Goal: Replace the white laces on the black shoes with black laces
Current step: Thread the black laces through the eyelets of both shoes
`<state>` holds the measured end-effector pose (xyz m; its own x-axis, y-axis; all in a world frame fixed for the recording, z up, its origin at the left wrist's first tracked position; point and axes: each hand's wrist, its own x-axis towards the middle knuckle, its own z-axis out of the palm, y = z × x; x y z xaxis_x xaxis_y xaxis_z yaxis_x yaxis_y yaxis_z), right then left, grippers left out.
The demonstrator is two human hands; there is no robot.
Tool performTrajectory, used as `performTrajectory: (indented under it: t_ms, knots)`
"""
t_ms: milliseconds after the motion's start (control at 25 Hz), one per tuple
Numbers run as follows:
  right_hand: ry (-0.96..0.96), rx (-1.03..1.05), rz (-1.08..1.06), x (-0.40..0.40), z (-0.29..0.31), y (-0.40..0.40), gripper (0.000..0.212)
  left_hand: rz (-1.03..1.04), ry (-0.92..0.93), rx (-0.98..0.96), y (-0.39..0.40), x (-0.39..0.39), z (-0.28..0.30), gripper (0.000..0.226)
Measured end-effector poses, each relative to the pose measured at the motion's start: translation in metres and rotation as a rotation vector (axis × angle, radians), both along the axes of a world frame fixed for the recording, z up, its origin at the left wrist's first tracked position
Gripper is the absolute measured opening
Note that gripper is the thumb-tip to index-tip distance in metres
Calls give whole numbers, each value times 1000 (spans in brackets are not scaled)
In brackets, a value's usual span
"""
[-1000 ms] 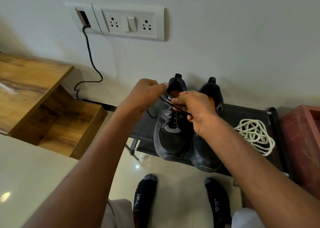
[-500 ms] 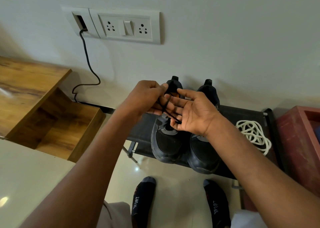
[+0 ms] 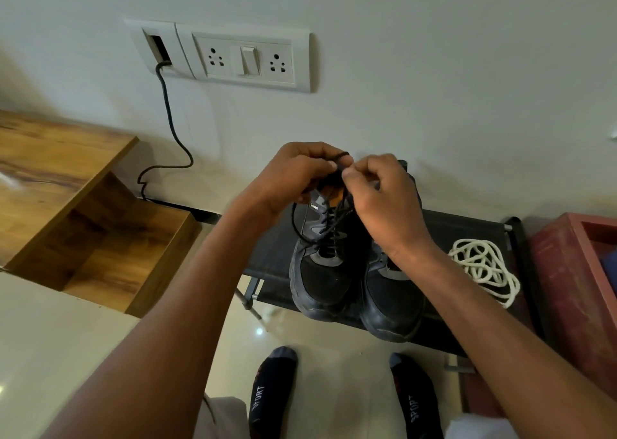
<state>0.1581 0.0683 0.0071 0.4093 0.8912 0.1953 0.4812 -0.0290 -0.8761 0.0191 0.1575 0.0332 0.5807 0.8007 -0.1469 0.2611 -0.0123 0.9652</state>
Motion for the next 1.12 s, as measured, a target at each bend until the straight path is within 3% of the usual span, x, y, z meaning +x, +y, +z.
performTrajectory:
  t_ms: [120,240,400,640,720,760,840,920,1000,1120]
  knots:
    - [-24,175,-43,8,-9,11,20,-124,26,24,0,-1,5,27]
    - [-56,239,-23,7,-12,15,20,-59,130,280,-3,0,-1,11]
    - [90,141,-45,4,-14,23,20,144,326,705,-3,2,-15,16]
    - [241,-113,-67,7,-29,28,30,94,385,806,1,-1,-19,14]
    - [210,-138,-105,9,-29,28,25,29,238,637,2,-2,-16,8]
    - [112,-114,-153,10,-29,28,22,-14,141,421,3,-4,-12,3]
    - [4,14,-203,10,-22,25,23,-59,-29,-73,6,-10,-6,19]
    - [126,101,-72,6,-14,21,31,-7,-170,-341,12,-14,-6,24]
    - [181,74,96,1,-15,20,28,24,-235,-418,17,-14,-10,22]
    - [94,5,164,1,-17,18,29,26,-214,-373,17,-10,-12,22]
